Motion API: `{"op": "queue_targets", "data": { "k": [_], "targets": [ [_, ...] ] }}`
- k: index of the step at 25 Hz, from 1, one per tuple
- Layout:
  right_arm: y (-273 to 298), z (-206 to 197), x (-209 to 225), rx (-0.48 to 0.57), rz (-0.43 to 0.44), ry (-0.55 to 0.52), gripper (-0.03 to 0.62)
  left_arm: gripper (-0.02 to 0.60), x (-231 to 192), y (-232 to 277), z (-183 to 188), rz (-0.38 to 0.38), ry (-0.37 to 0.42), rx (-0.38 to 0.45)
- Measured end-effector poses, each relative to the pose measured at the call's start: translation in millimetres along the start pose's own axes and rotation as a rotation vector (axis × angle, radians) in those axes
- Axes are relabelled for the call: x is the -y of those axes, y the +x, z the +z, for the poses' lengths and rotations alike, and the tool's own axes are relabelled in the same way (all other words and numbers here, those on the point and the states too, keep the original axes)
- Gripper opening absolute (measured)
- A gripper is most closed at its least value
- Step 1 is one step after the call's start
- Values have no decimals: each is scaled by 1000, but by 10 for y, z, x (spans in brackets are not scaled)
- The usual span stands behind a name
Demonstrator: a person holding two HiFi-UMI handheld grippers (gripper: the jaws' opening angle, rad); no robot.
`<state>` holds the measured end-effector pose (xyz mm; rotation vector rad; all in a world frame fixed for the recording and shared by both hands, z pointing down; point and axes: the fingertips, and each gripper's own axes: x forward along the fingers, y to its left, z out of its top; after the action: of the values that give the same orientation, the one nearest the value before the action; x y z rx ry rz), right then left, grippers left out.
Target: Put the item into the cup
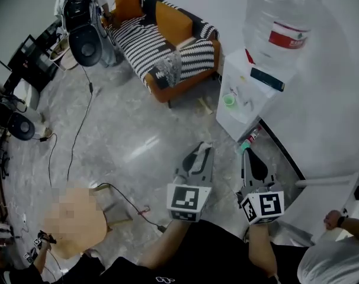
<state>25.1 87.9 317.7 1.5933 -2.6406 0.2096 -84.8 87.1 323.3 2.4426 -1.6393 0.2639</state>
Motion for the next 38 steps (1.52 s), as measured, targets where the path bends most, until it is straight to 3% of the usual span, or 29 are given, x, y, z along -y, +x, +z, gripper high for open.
{"op": "queue_targets", "data": {
  "k": [7, 15, 30, 38],
  "targets": [
    [970, 180, 433, -53, -88, 4, 9, 83, -473, 1003, 28, -88, -33, -75],
    [1679, 494, 637, -39, -132, -42, 10, 83, -807, 1716, 318, -167, -27, -70],
    [2085, 602, 905, -13, -179, -46, 11, 83, -836, 2190, 680, -239, 22, -10],
    [2089, 482, 988, -38, -178, -37, 11, 83, -717, 2305, 634, -254, 34, -33]
  ]
}}
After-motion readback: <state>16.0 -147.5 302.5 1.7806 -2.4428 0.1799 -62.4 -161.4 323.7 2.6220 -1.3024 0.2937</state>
